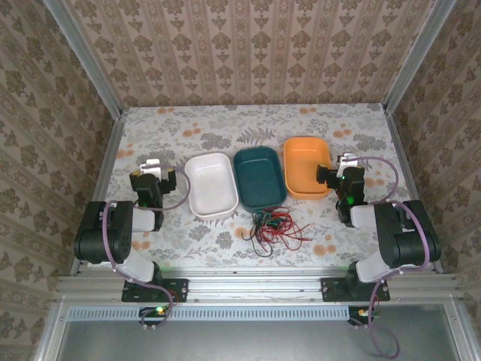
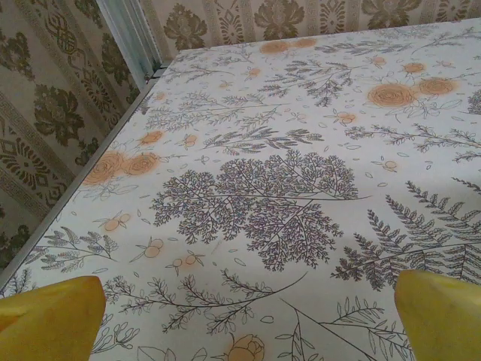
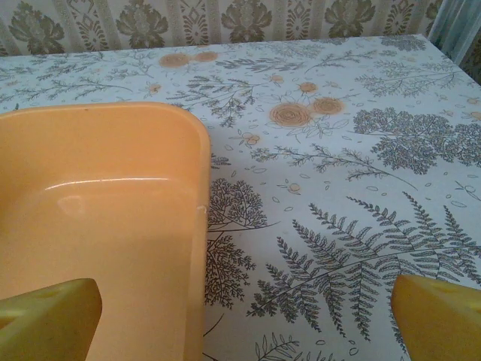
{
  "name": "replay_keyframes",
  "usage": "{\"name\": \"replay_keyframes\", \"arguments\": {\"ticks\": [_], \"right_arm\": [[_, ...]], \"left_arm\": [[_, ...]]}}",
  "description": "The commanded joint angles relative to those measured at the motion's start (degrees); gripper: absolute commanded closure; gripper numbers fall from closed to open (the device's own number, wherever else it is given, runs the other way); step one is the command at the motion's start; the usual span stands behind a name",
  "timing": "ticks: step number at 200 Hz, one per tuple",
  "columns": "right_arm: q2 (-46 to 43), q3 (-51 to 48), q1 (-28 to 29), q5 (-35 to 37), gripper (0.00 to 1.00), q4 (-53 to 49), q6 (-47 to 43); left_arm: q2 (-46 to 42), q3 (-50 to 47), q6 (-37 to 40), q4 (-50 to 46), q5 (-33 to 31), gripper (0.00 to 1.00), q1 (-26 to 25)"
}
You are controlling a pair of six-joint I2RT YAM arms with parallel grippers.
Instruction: Untangle the cables
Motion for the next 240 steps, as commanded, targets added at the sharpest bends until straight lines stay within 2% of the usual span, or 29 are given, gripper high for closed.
{"name": "replay_keyframes", "arguments": {"ticks": [1, 129, 210, 219, 226, 233, 240], "right_arm": [[0.25, 0.42, 0.37, -0.25, 0.00, 0.40, -0.45], [0.25, 0.42, 0.32, -0.27, 0.00, 0.40, -0.42], [0.29, 0.64, -0.27, -1.35, 0.00, 0.12, -0.03], [0.17, 0.52, -0.37, -1.57, 0.00, 0.19, -0.02], [0.12, 0.42, -0.38, -1.50, 0.00, 0.31, -0.06], [-0.45, 0.91, -0.31, -1.02, 0.00, -0.72, 0.01], [-3.09, 2.70, -0.29, -0.04, 0.00, -6.85, 0.45]], "left_arm": [[0.33, 0.80, 1.03, 0.55, -0.56, 0.00, 0.01], [0.33, 0.88, 0.95, 0.48, -0.44, 0.00, 0.05], [-0.01, 1.51, -0.04, -1.11, 2.67, 0.00, 1.68], [-1.37, 3.01, 0.68, -4.98, 4.48, 0.00, 1.67], [-4.05, 6.05, 1.13, -12.49, 4.01, 0.00, 1.19], [-6.52, 10.06, 1.21, -21.46, 0.48, 0.00, 0.27], [-8.42, 13.96, 0.92, -28.51, -5.24, 0.00, -1.07]]}}
